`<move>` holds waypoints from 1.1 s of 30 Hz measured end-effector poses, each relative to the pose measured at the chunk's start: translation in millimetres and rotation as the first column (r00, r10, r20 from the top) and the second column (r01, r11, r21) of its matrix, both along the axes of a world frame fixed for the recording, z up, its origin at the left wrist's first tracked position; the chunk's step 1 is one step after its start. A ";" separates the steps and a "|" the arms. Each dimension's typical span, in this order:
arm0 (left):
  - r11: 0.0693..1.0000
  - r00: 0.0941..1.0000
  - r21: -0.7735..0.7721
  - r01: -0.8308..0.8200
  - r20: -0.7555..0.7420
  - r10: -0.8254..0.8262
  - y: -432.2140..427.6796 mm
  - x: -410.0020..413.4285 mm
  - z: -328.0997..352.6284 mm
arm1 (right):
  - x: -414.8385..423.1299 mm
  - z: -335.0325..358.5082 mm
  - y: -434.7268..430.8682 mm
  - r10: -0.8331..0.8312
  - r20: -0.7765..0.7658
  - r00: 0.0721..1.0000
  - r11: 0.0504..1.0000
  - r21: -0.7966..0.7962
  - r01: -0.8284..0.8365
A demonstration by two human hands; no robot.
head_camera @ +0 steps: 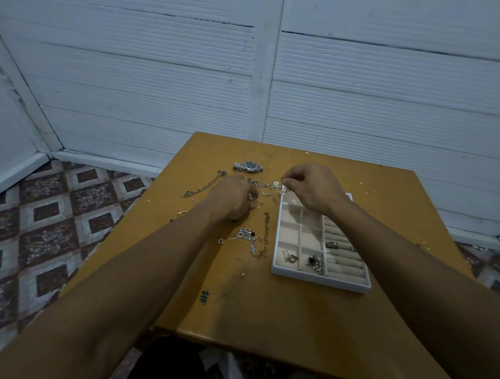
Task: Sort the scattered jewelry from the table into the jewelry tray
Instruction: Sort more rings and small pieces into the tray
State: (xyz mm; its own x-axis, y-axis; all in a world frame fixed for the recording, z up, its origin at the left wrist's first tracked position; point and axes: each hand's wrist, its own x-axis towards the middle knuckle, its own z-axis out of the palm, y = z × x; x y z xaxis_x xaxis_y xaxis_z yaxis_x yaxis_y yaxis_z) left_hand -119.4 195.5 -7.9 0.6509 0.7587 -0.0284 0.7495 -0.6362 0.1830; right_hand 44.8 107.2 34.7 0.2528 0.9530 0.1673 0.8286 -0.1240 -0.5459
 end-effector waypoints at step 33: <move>0.903 0.906 -0.426 0.061 0.404 0.130 -5.9 -1.7 28.3 | 26.0 -6.1 -30.1 -0.062 -0.085 0.995 0.998 -0.027 0.060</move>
State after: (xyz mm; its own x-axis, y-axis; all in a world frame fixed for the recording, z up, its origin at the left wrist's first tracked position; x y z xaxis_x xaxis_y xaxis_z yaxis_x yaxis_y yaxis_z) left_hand -121.1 189.6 20.4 0.6475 0.7575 -0.0835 0.5634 -0.4020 0.7217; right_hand 70.8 77.1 28.6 0.3226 0.9390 0.1196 0.7697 -0.1867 -0.6104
